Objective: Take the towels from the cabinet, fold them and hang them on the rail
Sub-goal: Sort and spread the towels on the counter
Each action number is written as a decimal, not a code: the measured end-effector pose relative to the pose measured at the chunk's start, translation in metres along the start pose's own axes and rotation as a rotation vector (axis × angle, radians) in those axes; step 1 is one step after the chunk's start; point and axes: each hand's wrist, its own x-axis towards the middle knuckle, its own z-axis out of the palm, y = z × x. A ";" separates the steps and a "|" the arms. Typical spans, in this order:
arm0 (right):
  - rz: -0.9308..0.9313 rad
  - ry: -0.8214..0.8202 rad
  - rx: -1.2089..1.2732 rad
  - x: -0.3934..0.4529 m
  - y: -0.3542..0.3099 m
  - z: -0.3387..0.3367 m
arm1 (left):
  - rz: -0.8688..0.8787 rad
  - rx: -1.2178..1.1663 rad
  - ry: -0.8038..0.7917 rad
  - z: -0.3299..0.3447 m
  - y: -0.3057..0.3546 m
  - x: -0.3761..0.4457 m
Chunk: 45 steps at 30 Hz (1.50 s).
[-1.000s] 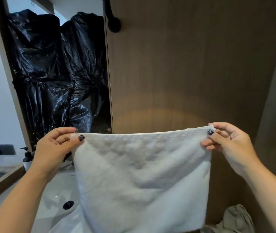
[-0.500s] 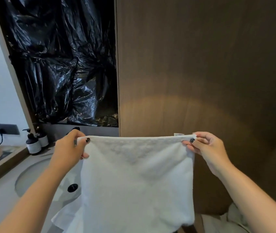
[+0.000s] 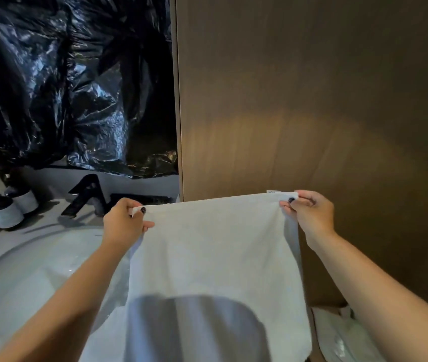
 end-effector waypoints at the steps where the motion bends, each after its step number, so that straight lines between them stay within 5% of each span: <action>1: 0.014 0.010 -0.020 0.004 0.008 0.006 | -0.030 -0.006 -0.009 0.008 -0.009 0.004; 6: -0.090 -0.057 -0.368 -0.001 0.057 0.032 | -0.112 0.015 -0.012 0.036 -0.032 -0.007; 9: -0.394 -0.263 -0.546 -0.031 0.066 0.043 | 0.154 0.014 -0.016 0.055 -0.016 -0.042; 13: -0.781 -0.567 -0.802 -0.061 0.094 0.070 | 0.503 0.080 -0.260 0.095 -0.018 -0.078; 17: -0.794 -0.605 -1.058 -0.051 0.126 0.070 | 0.632 0.396 -0.308 0.119 -0.064 -0.074; 21: -0.843 -0.548 -1.204 -0.039 0.138 0.062 | 0.689 0.445 -0.281 0.120 -0.080 -0.069; 36: -0.548 -0.570 -1.245 -0.013 0.117 0.042 | 0.410 0.531 -0.331 0.086 -0.095 -0.069; 39: -0.685 -0.520 -1.162 -0.059 0.116 0.040 | 0.444 0.468 -0.297 0.082 -0.085 -0.101; 42: -0.905 -0.648 -1.064 -0.110 0.138 0.032 | 0.579 0.489 -0.278 0.086 -0.090 -0.146; 45: -0.991 -0.685 -1.258 -0.114 0.166 0.018 | 0.642 0.634 -0.335 0.085 -0.110 -0.175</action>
